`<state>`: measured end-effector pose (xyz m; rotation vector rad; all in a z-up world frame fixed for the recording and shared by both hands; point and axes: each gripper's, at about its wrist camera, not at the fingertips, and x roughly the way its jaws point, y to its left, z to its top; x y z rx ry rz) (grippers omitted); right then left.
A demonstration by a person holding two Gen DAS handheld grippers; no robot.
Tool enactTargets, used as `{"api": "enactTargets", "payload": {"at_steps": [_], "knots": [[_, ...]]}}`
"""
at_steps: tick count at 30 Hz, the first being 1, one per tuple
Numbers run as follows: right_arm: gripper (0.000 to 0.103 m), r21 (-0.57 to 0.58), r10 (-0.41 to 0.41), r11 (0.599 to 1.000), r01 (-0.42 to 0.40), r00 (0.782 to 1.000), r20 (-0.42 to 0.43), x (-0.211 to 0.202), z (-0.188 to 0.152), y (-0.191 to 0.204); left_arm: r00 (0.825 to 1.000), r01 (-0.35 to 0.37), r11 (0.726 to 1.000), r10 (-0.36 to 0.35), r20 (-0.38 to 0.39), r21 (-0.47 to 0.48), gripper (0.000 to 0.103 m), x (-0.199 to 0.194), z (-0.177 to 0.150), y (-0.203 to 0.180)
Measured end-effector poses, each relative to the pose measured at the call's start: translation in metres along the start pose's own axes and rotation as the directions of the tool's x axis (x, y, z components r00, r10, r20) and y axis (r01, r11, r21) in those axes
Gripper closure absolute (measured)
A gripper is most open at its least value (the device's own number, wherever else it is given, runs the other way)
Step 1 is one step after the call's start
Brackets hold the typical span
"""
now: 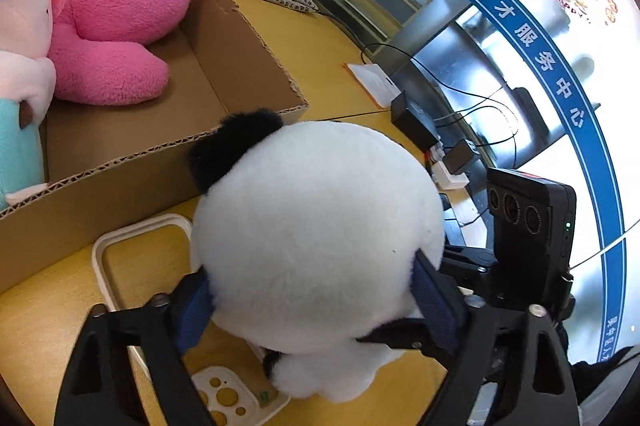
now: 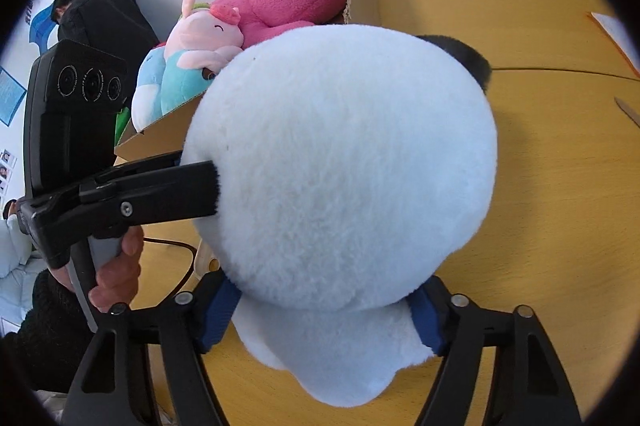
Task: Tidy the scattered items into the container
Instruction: 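Grasp the white panda with the right gripper and lower it into the box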
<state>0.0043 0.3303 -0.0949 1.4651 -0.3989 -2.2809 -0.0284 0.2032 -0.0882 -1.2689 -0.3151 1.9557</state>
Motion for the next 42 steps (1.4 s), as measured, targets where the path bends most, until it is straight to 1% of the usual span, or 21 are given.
{"api": "enactTargets", "payload": {"at_steps": [2,4,6,8,11,14,16,19,21,25,27,29,31,32,33,35,36,38,42], "knots": [[0.037,-0.014,-0.008,1.000,0.008,1.000,0.008,-0.003,0.000,0.005,1.000,-0.003,1.000,0.003,0.004,0.003,0.028,-0.006,-0.002,-0.004],[0.041,-0.028,-0.010,1.000,0.010,1.000,0.012,-0.005,0.001,0.011,1.000,-0.019,1.000,0.018,0.022,0.010,0.029,-0.014,-0.006,-0.010],[0.041,-0.038,-0.005,0.999,0.006,1.000,0.017,-0.008,0.002,0.018,0.998,-0.039,0.999,0.038,0.040,0.025,0.030,-0.023,-0.010,-0.017],[0.042,-0.068,-0.011,0.998,0.014,0.999,0.034,-0.014,0.001,0.030,0.996,-0.063,0.997,0.060,0.071,0.044,0.030,-0.037,-0.012,-0.028],[0.041,-0.107,0.005,0.994,0.004,0.997,0.077,-0.030,0.007,0.050,0.989,-0.082,0.995,0.074,0.128,0.057,0.030,-0.065,-0.006,-0.040],[0.042,-0.164,0.003,0.986,0.018,0.992,0.128,-0.048,0.022,0.073,0.981,-0.096,0.994,0.086,0.175,0.050,0.030,-0.086,0.009,-0.045],[0.042,-0.200,0.005,0.979,0.027,0.988,0.157,-0.055,0.039,0.086,0.970,-0.128,0.990,0.113,0.215,0.057,0.030,-0.099,0.027,-0.047],[0.042,-0.235,0.015,0.972,0.030,0.982,0.186,-0.061,0.069,0.094,0.951,-0.179,0.981,0.155,0.266,0.068,0.030,-0.114,0.057,-0.047],[0.042,-0.253,0.007,0.966,0.045,0.980,0.201,-0.060,0.095,0.100,0.947,-0.191,0.979,0.167,0.274,0.064,0.030,-0.116,0.076,-0.040],[0.042,-0.263,-0.046,0.960,0.096,0.981,0.190,-0.045,0.142,0.103,0.950,-0.185,0.983,0.179,0.256,0.001,0.030,-0.110,0.113,-0.003],[0.042,-0.257,-0.049,0.962,0.091,0.985,0.165,-0.031,0.159,0.098,0.952,-0.195,0.980,0.197,0.235,-0.034,0.030,-0.101,0.127,0.017],[0.041,-0.243,-0.042,0.967,0.070,0.992,0.120,-0.011,0.176,0.087,0.952,-0.220,0.973,0.229,0.205,-0.065,0.030,-0.087,0.138,0.040],[0.041,-0.230,-0.041,0.971,0.059,0.996,0.083,0.011,0.189,0.077,0.955,-0.237,0.968,0.248,0.162,-0.086,0.030,-0.072,0.144,0.058],[0.041,-0.224,-0.049,0.972,0.062,0.997,0.062,0.024,0.194,0.073,0.958,-0.247,0.966,0.255,0.132,-0.078,0.030,-0.062,0.145,0.064],[0.041,-0.224,-0.070,0.972,0.076,0.997,0.037,0.037,0.194,0.069,0.960,-0.256,0.965,0.262,0.099,-0.063,0.029,-0.051,0.145,0.070],[0.041,-0.231,-0.135,0.965,0.126,0.991,-0.023,0.062,0.193,0.063,0.958,-0.267,0.963,0.271,0.093,-0.046,0.027,-0.045,0.144,0.069],[0.041,-0.228,-0.146,0.965,0.133,0.988,-0.042,0.066,0.188,0.059,0.957,-0.272,0.961,0.275,0.095,-0.039,0.026,-0.044,0.143,0.068],[0.041,-0.217,-0.143,0.967,0.131,0.989,-0.044,0.069,0.184,0.056,0.954,-0.282,0.959,0.283,0.099,-0.024,0.025,-0.041,0.141,0.065],[0.042,-0.215,-0.145,0.967,0.134,0.989,-0.033,0.053,0.173,0.056,0.948,-0.301,0.954,0.299,0.108,0.004,0.025,-0.036,0.137,0.061]]}}
